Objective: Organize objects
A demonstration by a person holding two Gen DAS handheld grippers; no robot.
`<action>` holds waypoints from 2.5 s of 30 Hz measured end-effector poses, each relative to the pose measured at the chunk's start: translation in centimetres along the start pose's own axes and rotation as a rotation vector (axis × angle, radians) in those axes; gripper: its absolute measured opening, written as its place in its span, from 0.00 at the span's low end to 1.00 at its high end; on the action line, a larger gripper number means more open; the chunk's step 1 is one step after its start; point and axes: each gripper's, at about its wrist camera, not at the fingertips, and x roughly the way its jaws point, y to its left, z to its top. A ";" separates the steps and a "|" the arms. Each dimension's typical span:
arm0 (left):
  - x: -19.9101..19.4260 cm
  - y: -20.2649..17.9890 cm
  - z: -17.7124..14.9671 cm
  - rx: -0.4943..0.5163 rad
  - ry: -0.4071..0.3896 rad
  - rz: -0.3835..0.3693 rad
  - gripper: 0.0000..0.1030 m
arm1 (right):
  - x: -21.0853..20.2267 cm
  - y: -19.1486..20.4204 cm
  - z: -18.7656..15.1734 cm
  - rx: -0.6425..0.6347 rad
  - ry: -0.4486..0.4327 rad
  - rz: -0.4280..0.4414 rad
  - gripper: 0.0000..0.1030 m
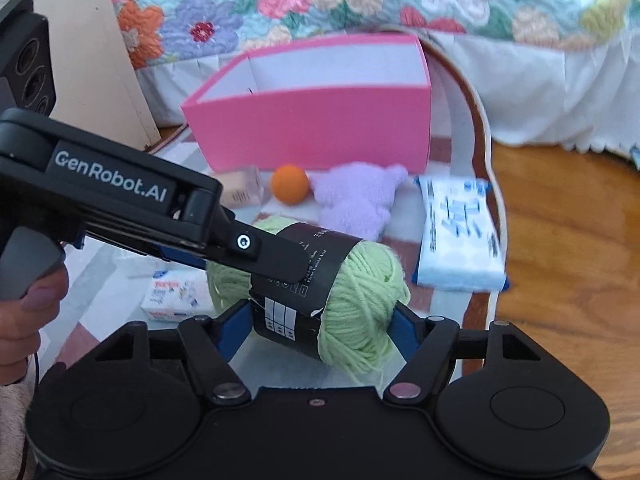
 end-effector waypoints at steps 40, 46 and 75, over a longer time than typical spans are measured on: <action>-1.5 4.0 19.2 -0.081 -0.188 -0.007 0.56 | 10.4 -4.4 20.1 -0.063 0.034 0.115 0.73; 3.6 6.6 20.4 -0.145 -0.129 -0.016 0.56 | 14.6 -5.0 20.7 -0.108 0.114 0.047 0.73; 11.8 8.8 20.7 -0.187 0.011 -0.053 0.43 | 19.7 -6.5 20.1 -0.204 0.332 -0.026 0.67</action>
